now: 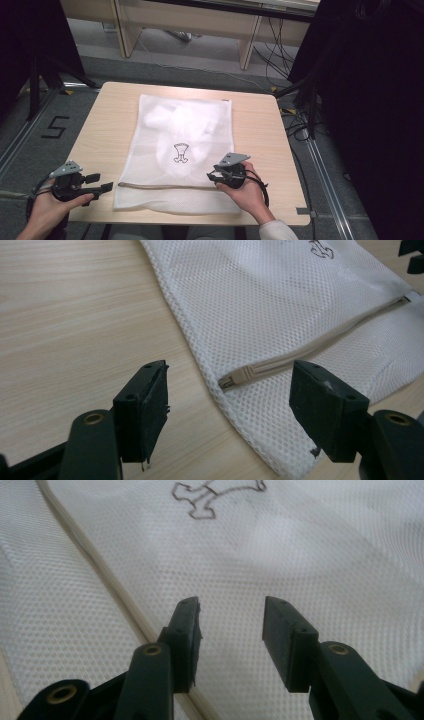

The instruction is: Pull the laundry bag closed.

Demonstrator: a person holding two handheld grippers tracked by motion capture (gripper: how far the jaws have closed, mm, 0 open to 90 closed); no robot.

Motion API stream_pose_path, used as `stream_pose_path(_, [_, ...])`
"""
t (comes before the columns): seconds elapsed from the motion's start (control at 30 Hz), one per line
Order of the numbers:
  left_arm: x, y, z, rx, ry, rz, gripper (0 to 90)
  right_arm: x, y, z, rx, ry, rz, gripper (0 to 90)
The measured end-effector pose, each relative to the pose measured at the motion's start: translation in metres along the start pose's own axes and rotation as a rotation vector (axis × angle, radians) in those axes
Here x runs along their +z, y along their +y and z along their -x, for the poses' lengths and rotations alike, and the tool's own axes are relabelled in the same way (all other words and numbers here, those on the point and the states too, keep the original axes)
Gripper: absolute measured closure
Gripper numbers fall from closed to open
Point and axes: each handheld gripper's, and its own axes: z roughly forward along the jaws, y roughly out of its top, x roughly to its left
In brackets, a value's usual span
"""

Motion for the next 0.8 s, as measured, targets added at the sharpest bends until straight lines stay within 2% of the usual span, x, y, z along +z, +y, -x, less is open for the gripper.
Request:
stream_pose_path(0.03, [0.000,0.000,0.001,0.013,-0.004,-0.004,30.9,0.002,0.003,-0.002,-0.034,-0.002,0.017,60.4])
stream_pose_path(0.07, [0.000,0.000,0.001,0.013,-0.004,-0.004,30.6,0.002,0.007,-0.005,-0.039,0.022,-0.003,60.9])
stream_pose_path(0.1, [0.001,0.000,0.003,0.031,-0.010,-0.008,30.3,0.006,0.012,-0.009,-0.051,0.025,0.023,62.1])
stream_pose_path(0.17, [0.002,0.000,0.003,0.039,-0.012,-0.014,29.9,0.009,0.018,-0.013,-0.073,0.045,0.021,63.6])
stream_pose_path(0.3, [0.000,0.002,0.000,0.017,0.021,0.002,30.6,0.022,0.033,-0.028,-0.087,0.091,0.014,66.0])
stream_pose_path(0.33, [0.000,0.002,0.000,0.007,0.034,0.012,30.8,0.028,0.038,-0.032,-0.114,0.103,0.024,66.1])
stream_pose_path(0.37, [-0.001,0.002,-0.001,0.008,0.038,0.009,30.9,0.031,0.043,-0.037,-0.114,0.115,0.018,66.2])
stream_pose_path(0.47, [0.000,0.001,0.000,0.013,0.023,0.000,31.0,0.044,0.057,-0.051,-0.149,0.147,0.017,66.5])
stream_pose_path(0.53, [0.001,0.000,0.000,0.024,0.011,-0.022,30.9,0.052,0.066,-0.060,-0.178,0.166,0.011,66.5])
stream_pose_path(0.73, [-0.001,0.000,0.000,0.024,0.046,-0.011,31.3,0.075,0.082,-0.083,-0.220,0.216,-0.005,68.5])
stream_pose_path(0.8, [-0.001,0.000,-0.001,0.020,0.043,-0.021,31.3,0.080,0.086,-0.088,-0.236,0.231,-0.016,69.3])
